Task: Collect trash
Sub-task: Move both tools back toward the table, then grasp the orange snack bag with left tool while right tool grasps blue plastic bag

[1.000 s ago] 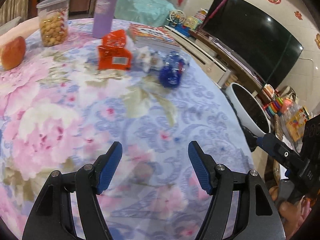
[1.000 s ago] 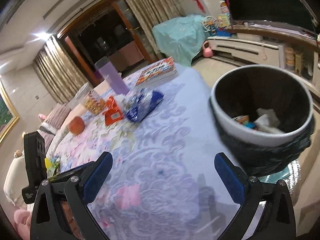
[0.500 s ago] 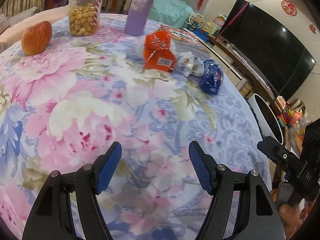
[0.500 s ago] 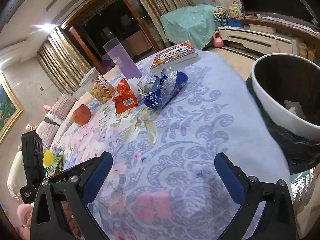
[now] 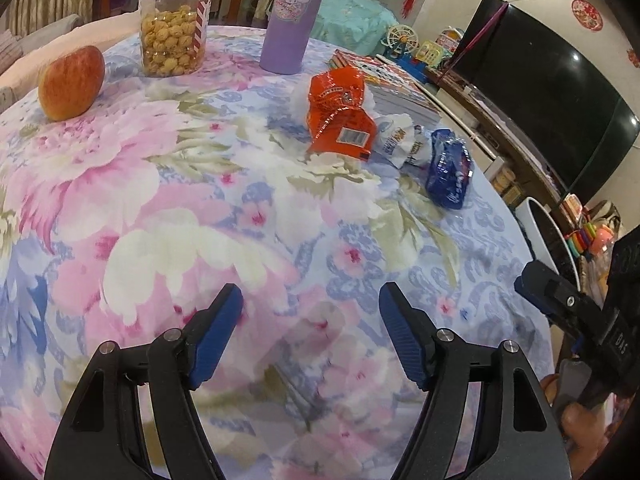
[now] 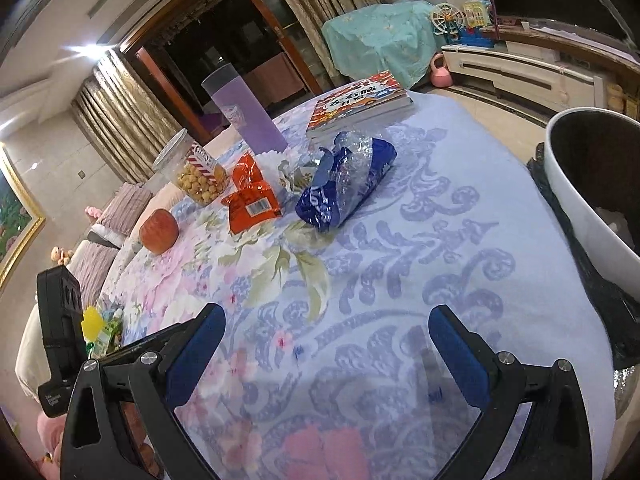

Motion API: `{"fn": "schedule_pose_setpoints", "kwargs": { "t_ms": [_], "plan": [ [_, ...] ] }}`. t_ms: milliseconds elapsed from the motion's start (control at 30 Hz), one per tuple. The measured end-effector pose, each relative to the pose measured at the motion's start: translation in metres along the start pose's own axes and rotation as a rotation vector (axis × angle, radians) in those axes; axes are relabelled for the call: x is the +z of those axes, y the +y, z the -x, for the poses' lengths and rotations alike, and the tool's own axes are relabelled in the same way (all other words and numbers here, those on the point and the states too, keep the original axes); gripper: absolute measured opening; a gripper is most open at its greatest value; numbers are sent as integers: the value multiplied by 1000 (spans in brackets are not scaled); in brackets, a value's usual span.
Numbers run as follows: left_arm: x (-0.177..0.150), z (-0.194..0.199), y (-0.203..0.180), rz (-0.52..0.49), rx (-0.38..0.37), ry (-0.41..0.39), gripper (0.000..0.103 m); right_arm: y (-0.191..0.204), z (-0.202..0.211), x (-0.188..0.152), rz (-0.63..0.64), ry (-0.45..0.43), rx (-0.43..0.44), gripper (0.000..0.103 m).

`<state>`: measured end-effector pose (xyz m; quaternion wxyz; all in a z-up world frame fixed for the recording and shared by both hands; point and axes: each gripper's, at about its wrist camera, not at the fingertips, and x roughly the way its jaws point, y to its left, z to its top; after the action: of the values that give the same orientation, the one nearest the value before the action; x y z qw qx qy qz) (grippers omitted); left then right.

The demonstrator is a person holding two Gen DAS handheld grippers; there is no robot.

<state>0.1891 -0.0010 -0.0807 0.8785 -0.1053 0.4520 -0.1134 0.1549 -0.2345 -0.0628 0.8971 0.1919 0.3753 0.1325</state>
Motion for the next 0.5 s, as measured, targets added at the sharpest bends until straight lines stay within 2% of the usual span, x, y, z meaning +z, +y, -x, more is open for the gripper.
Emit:
{"fn": "schedule_pose_setpoints", "kwargs": {
  "t_ms": [200, 500],
  "plan": [
    [15, -10, 2, -14, 18, 1, 74, -5, -15, 15, -22, 3, 4, 102],
    [58, -32, -1, -29, 39, -15, 74, -10, -35, 41, -45, -19, 9, 102]
  ]
}}
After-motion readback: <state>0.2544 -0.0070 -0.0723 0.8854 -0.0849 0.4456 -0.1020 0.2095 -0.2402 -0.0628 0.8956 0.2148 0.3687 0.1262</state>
